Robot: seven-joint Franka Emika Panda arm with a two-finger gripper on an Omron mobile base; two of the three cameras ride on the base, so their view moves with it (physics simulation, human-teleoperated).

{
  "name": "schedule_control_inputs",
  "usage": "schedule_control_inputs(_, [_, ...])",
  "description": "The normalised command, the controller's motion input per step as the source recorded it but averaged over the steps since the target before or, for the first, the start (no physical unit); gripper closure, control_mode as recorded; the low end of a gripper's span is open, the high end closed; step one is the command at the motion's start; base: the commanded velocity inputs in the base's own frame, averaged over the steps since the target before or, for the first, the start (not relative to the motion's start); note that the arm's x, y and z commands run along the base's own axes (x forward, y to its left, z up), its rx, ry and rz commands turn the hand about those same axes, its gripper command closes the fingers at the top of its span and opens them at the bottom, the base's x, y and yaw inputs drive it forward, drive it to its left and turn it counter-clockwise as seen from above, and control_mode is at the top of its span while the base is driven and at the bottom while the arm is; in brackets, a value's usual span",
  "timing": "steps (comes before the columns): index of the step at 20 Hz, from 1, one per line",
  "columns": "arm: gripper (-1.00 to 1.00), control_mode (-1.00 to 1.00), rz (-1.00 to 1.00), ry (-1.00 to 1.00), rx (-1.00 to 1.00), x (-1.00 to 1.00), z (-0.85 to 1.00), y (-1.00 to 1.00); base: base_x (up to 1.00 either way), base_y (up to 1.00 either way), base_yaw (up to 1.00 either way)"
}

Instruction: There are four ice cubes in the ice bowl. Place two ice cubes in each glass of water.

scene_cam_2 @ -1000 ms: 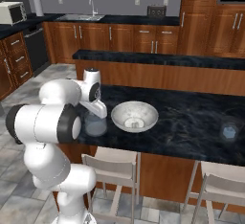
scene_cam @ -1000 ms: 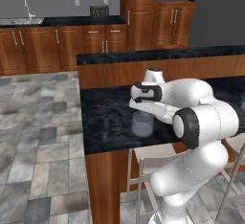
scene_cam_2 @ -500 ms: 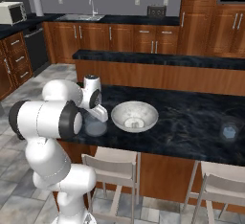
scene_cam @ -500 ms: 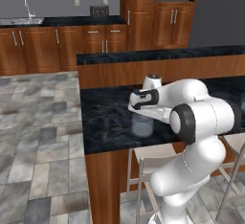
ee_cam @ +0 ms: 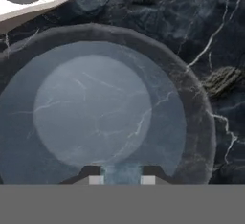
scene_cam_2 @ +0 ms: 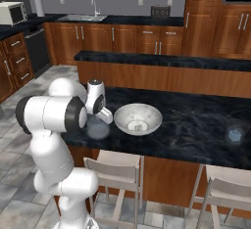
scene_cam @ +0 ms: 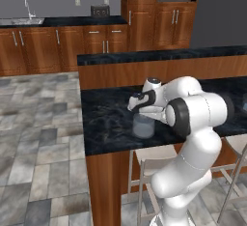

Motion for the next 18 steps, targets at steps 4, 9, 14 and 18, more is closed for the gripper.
schedule_control_inputs(4, [1.0,-1.0,0.03,-0.05,0.0,0.03,-0.12,0.0,0.0,0.0,0.0])
schedule_control_inputs(9, [-1.0,-1.0,0.03,-0.07,0.0,0.0,-0.06,0.0,0.0,0.0,0.0])
schedule_control_inputs(14, [-1.0,-1.0,0.04,-0.14,0.0,-0.18,0.0,-0.01,0.0,0.0,0.0])
schedule_control_inputs(18, [-1.0,-1.0,0.03,-0.16,0.0,-0.35,0.06,0.0,0.0,0.0,0.0])
